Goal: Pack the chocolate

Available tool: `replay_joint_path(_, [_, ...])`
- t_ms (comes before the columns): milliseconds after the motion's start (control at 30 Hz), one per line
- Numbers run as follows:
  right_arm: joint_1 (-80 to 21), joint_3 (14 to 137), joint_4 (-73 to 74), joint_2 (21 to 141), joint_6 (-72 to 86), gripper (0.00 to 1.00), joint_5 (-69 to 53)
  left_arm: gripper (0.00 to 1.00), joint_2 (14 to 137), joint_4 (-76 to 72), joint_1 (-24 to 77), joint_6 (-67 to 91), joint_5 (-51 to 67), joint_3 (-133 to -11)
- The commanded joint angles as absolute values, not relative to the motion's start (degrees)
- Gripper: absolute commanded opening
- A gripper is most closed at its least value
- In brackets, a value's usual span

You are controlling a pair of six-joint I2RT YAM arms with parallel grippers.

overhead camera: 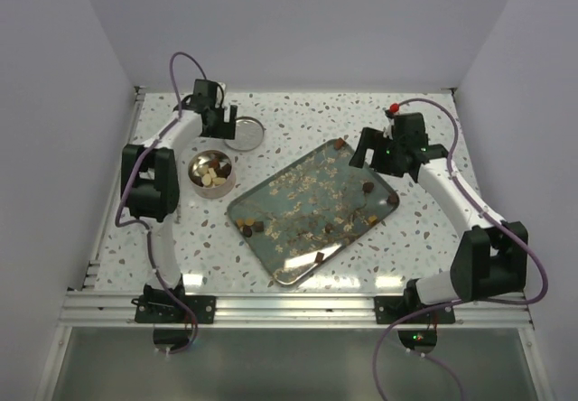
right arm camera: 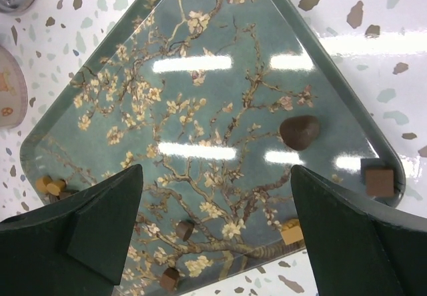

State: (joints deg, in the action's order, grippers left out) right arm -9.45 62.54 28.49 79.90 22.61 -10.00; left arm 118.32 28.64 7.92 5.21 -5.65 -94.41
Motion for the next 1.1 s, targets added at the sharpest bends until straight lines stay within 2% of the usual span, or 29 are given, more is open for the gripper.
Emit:
replay_joint_path(0, [-11.16, 66.71, 26.63, 82.96, 23.47, 0.95, -8.0, 0.96, 121.01, 24.7, 7.65, 5.54, -4.31, -99.93])
replay_joint_path(300, [-13.71, 69.87, 25.67, 86.92, 24.52, 0.95, -6.59, 0.93, 131.92, 27.6, 7.56, 4.74, -5.79, -112.49])
replay_joint_path(600, [-14.76, 74.09, 25.66, 91.92, 24.61, 0.95, -6.85, 0.68, 135.88, 28.39, 7.21, 7.03, -7.38, -116.02])
replay_joint_path(733, [-14.85, 75.93, 25.75, 94.48, 24.08, 0.95, -7.73, 0.54, 136.67, 28.92, 7.21, 6.68, -7.21, -115.75])
replay_joint_path(933, [-15.12, 78.66, 25.75, 97.2, 23.38, 0.95, -8.61, 0.46, 137.46, 29.09, 7.21, 5.8, -7.12, -114.61])
replay_joint_path(1067, [-15.29, 78.75, 25.58, 97.3, 23.38, 0.95, -8.61, 0.34, 138.34, 29.53, 7.21, 5.27, -7.21, -114.52])
